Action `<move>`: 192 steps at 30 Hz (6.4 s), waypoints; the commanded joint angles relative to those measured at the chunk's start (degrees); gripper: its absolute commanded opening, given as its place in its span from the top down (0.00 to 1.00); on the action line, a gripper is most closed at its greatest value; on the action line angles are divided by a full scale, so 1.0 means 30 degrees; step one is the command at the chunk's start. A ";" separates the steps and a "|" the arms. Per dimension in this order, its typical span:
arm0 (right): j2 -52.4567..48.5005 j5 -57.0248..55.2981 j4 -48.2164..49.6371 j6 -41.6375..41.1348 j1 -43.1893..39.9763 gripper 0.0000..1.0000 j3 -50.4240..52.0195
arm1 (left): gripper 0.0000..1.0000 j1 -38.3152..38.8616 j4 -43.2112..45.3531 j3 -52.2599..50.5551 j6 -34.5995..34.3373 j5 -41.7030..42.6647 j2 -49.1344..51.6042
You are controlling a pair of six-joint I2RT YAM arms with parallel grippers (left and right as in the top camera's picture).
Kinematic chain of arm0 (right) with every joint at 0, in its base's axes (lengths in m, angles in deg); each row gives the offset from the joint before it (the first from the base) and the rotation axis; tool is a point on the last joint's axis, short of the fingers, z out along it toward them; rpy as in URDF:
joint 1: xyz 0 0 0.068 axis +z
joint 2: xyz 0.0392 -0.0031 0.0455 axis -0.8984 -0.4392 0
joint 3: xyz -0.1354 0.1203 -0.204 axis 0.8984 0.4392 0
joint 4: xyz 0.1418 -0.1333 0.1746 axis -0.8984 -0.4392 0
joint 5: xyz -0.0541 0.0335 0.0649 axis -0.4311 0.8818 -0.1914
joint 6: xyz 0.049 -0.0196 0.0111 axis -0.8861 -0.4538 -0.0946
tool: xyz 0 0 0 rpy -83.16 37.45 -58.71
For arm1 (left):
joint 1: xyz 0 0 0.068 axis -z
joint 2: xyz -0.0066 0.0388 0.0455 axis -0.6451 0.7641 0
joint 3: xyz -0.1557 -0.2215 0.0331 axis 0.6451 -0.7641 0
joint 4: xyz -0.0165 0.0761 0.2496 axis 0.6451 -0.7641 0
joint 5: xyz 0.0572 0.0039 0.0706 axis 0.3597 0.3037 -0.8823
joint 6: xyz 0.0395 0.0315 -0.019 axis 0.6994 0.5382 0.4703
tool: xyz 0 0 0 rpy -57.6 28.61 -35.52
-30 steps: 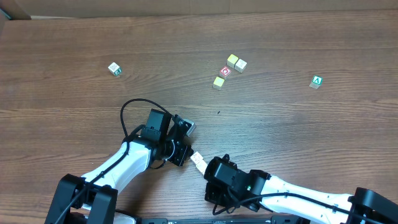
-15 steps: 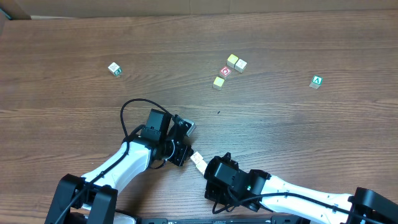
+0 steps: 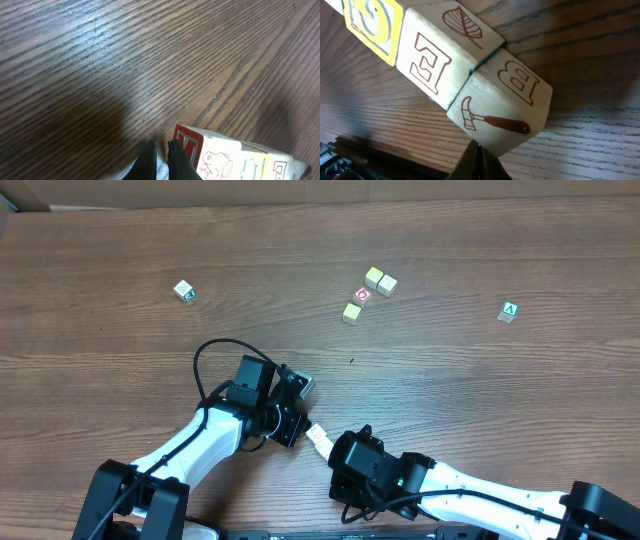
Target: Flip 4 blocks
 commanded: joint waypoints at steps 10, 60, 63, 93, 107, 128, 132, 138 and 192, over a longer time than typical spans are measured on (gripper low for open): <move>-0.0095 -0.0619 0.0000 -0.0481 -0.0073 0.96 -0.0437 | 0.96 -0.0102 -0.0051 0.0255 0.0372 0.0364 0.0182; -0.0131 -0.4510 -0.5253 -0.5187 0.0430 0.96 -0.2120 | 0.96 -0.0102 -0.0058 0.0255 0.0379 0.0364 0.0182; -0.0131 -0.4510 -0.5508 -0.5588 0.0430 0.96 -0.2113 | 0.96 -0.0102 -0.0066 0.0255 0.0379 0.0364 0.0182; -0.0831 -0.3789 -0.4080 -0.5865 0.0430 0.96 -0.2113 | 0.96 -0.0102 -0.0095 0.0255 0.0379 0.0437 0.0182; -0.0831 -0.3228 -0.4051 -0.5880 0.0430 0.96 -0.2113 | 0.96 -0.0095 -0.0699 0.0255 0.1377 0.0517 0.0182; -0.0831 -0.2448 -0.3563 -0.6011 0.0481 0.96 -0.2113 | 0.96 0.0408 -0.0393 0.0255 0.1603 0.0576 0.0182; -0.0831 -0.2346 -0.3563 -0.6164 0.0481 0.96 -0.2113 | 0.96 0.0568 -0.0321 0.0255 0.1450 0.0576 0.0182; -0.0831 -0.2368 -0.3432 -0.6696 0.0481 0.96 -0.2113 | 0.96 0.0568 -0.0342 0.0255 0.1319 0.0590 0.0182; -0.0976 -0.2506 -0.2696 -0.8510 0.1042 0.96 -0.2113 | 0.96 0.0947 -0.0321 0.0255 0.1508 0.1348 0.0189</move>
